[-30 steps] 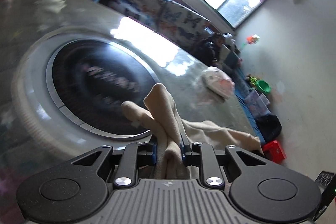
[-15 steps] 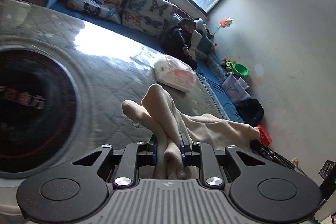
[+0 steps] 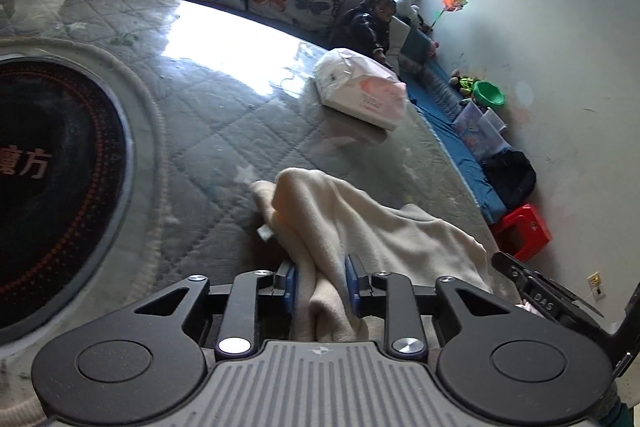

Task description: Fold clothes

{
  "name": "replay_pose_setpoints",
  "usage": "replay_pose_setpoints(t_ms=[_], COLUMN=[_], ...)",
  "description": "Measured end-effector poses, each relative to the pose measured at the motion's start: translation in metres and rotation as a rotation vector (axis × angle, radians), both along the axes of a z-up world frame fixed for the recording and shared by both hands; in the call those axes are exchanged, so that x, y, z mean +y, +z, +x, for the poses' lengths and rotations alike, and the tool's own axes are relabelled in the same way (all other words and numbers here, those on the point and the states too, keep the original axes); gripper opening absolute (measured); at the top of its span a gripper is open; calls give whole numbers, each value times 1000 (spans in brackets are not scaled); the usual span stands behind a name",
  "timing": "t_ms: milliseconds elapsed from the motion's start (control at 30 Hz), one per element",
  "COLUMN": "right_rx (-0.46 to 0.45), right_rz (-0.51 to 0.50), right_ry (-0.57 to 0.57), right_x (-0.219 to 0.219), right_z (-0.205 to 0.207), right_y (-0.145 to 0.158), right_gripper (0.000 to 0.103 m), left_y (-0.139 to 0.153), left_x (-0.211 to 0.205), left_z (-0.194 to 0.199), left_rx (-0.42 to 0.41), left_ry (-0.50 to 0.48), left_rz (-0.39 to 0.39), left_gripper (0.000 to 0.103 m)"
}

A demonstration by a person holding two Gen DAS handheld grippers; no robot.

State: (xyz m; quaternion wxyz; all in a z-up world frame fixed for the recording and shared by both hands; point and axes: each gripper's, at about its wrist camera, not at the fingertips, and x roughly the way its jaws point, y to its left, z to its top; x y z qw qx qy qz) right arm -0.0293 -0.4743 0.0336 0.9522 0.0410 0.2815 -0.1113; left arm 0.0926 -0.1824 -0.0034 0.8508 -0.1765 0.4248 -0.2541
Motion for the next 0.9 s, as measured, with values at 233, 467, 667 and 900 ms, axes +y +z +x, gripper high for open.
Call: replay_pose_setpoints(t_ms=[233, 467, 667, 900], right_rx=[-21, -6, -10, -13], right_rz=[31, 47, 13, 38], right_ry=[78, 91, 55, 139], right_x=[19, 33, 26, 35], right_z=[-27, -53, -64, -42], right_y=[1, -18, -15, -1], right_gripper=[30, 37, 37, 46], left_y=[11, 7, -4, -3], left_x=[15, -2, -4, -3], left_z=[-13, -38, -39, -46], left_rx=[-62, -144, -158, -165], left_ry=[21, -60, -63, -56], left_rz=[34, 157, 223, 246], left_gripper=[49, 51, 51, 54])
